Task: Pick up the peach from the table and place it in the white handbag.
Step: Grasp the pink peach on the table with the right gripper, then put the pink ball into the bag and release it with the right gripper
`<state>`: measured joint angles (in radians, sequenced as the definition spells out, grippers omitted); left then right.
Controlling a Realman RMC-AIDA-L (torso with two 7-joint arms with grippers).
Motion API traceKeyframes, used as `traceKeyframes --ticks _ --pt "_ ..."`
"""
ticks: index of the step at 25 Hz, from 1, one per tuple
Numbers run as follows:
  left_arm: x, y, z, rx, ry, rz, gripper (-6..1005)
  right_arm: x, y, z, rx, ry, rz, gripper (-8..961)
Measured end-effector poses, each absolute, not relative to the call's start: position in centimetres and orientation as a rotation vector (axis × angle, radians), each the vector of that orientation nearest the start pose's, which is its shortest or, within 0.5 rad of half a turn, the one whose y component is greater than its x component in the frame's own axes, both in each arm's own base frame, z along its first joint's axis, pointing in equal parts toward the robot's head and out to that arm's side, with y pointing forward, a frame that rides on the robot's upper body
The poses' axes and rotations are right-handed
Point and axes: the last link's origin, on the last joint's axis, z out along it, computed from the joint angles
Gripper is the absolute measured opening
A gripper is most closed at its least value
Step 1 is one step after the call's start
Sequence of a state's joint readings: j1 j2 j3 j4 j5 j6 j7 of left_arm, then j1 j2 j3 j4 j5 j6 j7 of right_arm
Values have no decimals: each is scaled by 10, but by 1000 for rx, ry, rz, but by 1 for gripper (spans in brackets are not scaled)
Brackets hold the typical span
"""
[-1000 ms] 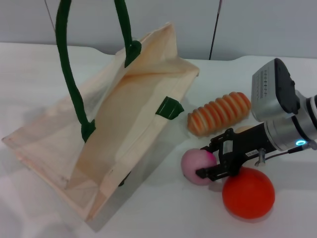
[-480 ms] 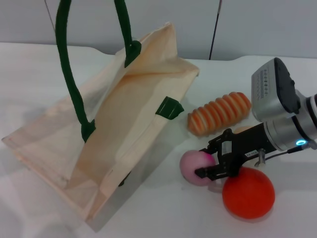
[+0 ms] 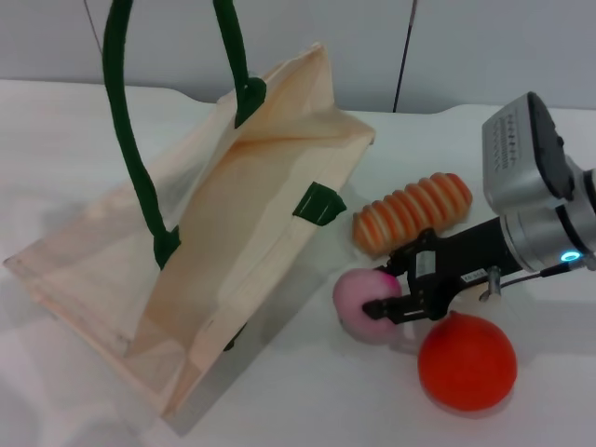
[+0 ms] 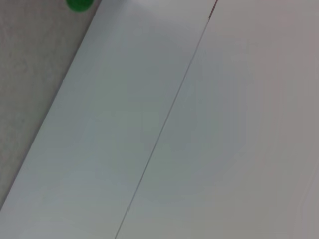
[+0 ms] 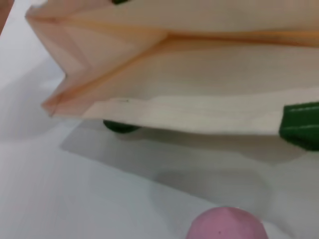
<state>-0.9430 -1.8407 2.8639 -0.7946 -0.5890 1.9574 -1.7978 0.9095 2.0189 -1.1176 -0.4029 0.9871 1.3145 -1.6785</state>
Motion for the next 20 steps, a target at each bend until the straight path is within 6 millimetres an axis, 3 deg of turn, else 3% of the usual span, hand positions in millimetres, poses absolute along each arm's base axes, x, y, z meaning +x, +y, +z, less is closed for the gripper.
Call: traceKeyframes --ticks 3,12,17,20 --pt "-210 394 173 -2468 -868 -1016 214 196 384 -59 -3090 294 64 472" --pt "-209 395 172 -2473 -868 -1014 221 162 389 -19 -3043 158 532 469" --pt "-206 396 172 -2478 -862 -1015 225 136 391 -18 -3070 58 605 467" --pt "-201 399 170 -2492 -851 -1024 228 120 394 -29 -3109 9 571 467"
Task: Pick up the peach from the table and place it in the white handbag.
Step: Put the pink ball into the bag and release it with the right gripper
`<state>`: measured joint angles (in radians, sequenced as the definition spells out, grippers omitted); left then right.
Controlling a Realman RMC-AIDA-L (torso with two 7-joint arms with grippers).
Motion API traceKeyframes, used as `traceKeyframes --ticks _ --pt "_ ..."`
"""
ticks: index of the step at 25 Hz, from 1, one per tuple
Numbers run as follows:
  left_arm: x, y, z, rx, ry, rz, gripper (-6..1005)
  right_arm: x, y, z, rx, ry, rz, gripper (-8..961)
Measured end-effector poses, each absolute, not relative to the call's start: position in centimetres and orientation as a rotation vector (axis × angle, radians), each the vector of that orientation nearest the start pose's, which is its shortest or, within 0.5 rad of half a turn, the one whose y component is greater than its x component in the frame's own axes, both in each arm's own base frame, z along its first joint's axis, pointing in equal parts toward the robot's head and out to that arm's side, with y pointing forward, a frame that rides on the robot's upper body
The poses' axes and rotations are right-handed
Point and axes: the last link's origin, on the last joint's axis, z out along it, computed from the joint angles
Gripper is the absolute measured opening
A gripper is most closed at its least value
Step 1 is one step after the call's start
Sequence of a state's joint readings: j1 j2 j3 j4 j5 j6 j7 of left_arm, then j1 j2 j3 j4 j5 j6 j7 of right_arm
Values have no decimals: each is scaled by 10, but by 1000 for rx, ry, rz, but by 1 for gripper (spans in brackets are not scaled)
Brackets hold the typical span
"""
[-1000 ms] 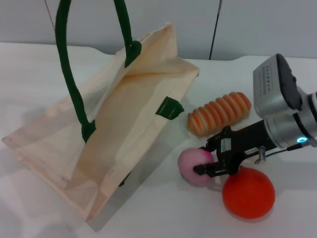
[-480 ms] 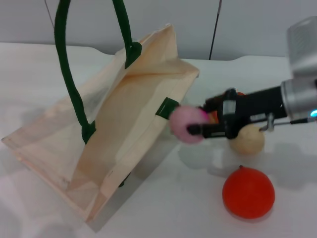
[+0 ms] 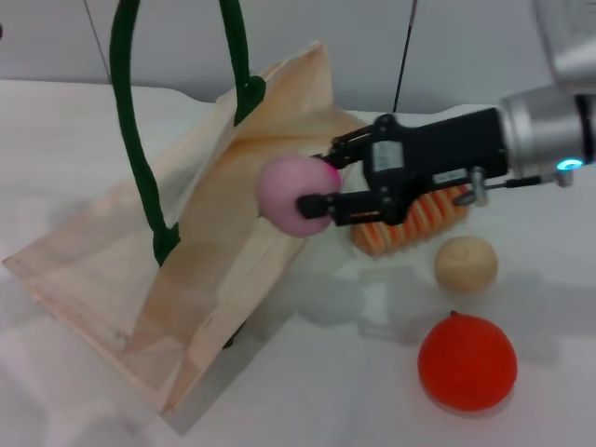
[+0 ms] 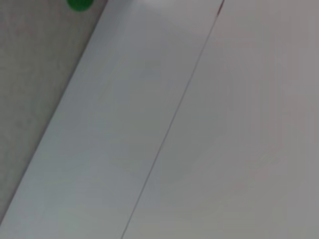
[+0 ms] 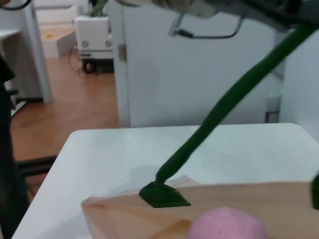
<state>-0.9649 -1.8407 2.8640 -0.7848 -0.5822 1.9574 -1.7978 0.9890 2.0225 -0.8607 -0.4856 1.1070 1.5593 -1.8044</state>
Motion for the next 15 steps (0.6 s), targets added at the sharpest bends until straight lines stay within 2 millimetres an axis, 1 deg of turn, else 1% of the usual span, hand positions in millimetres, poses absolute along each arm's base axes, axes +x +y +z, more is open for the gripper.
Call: traceKeyframes --ticks 4,5,6,11,15 --pt "-194 402 167 -2515 -844 -1043 231 105 401 -51 -3130 0 476 468" --pt "-193 403 167 -2519 -840 -1047 232 98 405 -59 -3124 -4 443 462" --pt "-193 403 167 -2519 -840 -1047 232 98 405 -59 -3124 -4 443 462" --pt "-190 404 167 -2523 -832 -1051 236 82 414 -73 -3084 -6 395 465" --pt "-190 405 167 -2517 -832 -1051 239 77 425 -84 -3023 16 341 461"
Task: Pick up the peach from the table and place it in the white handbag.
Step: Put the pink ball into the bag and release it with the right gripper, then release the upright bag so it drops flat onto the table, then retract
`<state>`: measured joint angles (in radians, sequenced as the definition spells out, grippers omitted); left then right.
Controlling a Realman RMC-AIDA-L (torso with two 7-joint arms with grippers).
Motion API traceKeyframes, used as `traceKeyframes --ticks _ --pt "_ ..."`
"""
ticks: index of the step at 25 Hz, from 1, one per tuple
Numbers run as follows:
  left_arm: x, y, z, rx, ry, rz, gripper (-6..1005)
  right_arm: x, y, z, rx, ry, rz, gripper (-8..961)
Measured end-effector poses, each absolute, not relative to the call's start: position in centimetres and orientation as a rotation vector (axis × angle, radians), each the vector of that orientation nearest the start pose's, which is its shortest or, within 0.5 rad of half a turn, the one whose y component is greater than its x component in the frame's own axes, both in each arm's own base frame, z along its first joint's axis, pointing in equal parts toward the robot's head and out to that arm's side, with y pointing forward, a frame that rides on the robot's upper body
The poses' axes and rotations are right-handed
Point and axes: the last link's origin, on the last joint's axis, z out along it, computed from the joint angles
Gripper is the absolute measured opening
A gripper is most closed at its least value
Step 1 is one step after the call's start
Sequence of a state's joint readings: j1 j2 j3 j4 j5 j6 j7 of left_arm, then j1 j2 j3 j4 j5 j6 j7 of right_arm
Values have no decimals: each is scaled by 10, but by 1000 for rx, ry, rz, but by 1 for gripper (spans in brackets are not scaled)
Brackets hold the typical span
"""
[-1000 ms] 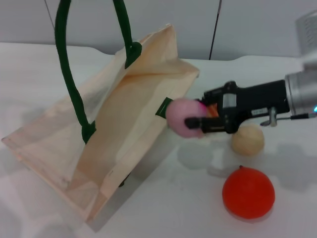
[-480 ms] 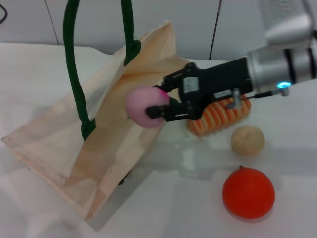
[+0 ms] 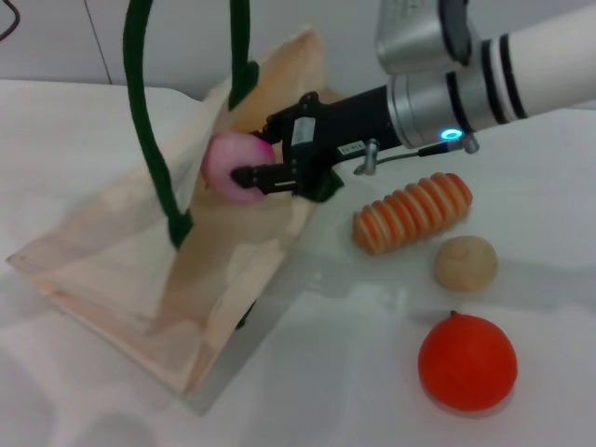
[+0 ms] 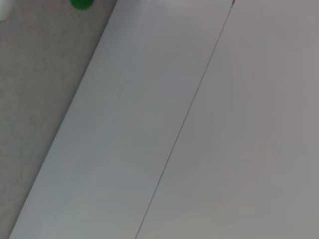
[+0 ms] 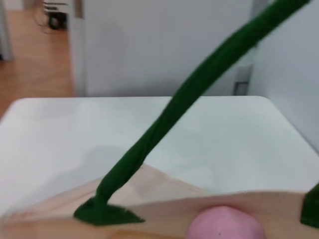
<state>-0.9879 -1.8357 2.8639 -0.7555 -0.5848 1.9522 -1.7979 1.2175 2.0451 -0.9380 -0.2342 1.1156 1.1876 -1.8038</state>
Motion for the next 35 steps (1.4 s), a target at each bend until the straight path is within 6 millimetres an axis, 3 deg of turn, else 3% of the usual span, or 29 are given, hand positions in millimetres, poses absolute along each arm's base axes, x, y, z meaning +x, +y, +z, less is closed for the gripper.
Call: traceKeyframes --ticks 24,27,32,35 --pt "-187 406 164 -2526 -826 -1053 258 85 429 -95 -2961 23 304 456" --pt "-187 406 164 -2526 -828 -1053 260 84 430 -95 -2951 34 325 511" --pt "-188 406 164 -2525 -832 -1054 264 84 431 -93 -2943 40 330 747" --pt "-187 406 164 -2525 -832 -1054 267 85 431 -93 -2940 45 331 788"
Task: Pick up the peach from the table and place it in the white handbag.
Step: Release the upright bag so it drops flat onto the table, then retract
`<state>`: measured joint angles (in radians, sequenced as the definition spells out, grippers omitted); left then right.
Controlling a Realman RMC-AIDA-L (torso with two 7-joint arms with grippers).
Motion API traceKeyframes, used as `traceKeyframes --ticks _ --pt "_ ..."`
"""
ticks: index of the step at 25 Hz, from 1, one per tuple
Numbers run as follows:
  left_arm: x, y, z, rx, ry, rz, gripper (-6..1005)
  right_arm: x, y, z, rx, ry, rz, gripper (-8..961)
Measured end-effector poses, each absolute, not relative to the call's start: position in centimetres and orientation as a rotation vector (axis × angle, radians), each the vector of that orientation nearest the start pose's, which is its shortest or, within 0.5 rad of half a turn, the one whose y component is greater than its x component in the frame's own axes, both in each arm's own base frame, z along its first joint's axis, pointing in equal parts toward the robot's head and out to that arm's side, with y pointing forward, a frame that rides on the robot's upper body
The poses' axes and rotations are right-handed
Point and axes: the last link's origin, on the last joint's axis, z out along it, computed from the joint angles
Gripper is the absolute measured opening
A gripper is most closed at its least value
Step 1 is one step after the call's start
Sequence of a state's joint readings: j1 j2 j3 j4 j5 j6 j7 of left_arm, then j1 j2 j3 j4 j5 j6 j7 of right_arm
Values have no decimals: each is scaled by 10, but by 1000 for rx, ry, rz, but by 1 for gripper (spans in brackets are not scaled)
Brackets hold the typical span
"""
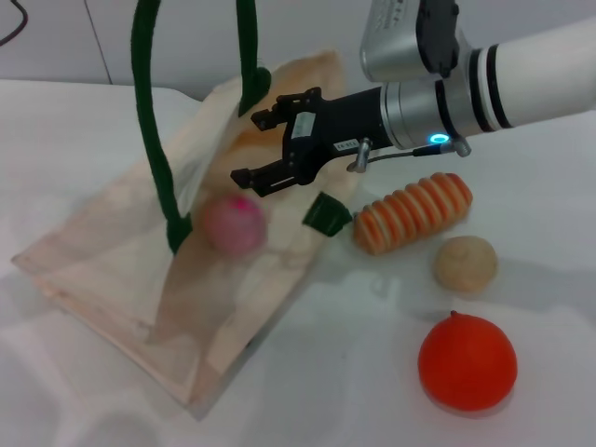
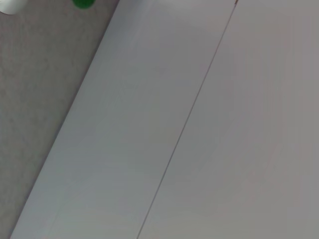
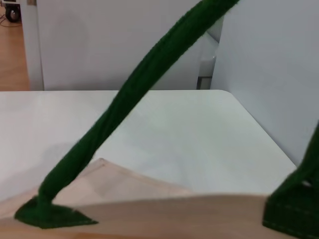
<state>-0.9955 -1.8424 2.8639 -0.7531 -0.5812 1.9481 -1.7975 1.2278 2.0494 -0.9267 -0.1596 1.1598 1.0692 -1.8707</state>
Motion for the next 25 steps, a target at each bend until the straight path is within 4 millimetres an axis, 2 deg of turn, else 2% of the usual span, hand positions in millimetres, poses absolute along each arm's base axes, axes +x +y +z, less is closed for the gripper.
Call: traceKeyframes --ticks 7,9,10,11,14,15,16,20,25 --pt "-188 406 164 -2523 -834 -1053 272 91 438 -89 -2891 87 336 882" --pt "-189 405 164 -2521 -836 -1052 274 103 442 -84 -2843 148 343 896" --pt "-190 405 164 -2521 -836 -1052 274 117 445 -77 -2800 202 363 896" --pt "-191 405 165 -2519 -838 -1050 275 117 445 -77 -2800 202 363 897" --pt "-195 403 165 -2511 -847 -1045 277 141 447 -57 -2723 267 419 896" --pt "-197 402 166 -2507 -850 -1043 278 154 448 -42 -2662 304 464 895" --pt "-199 401 166 -2504 -853 -1042 279 154 448 -42 -2662 304 464 894" --pt "-203 401 167 -2489 -859 -1035 282 174 450 -14 -2522 382 569 891" --pt "-206 401 164 -2478 -875 -1019 286 186 454 6 -2398 456 662 891"
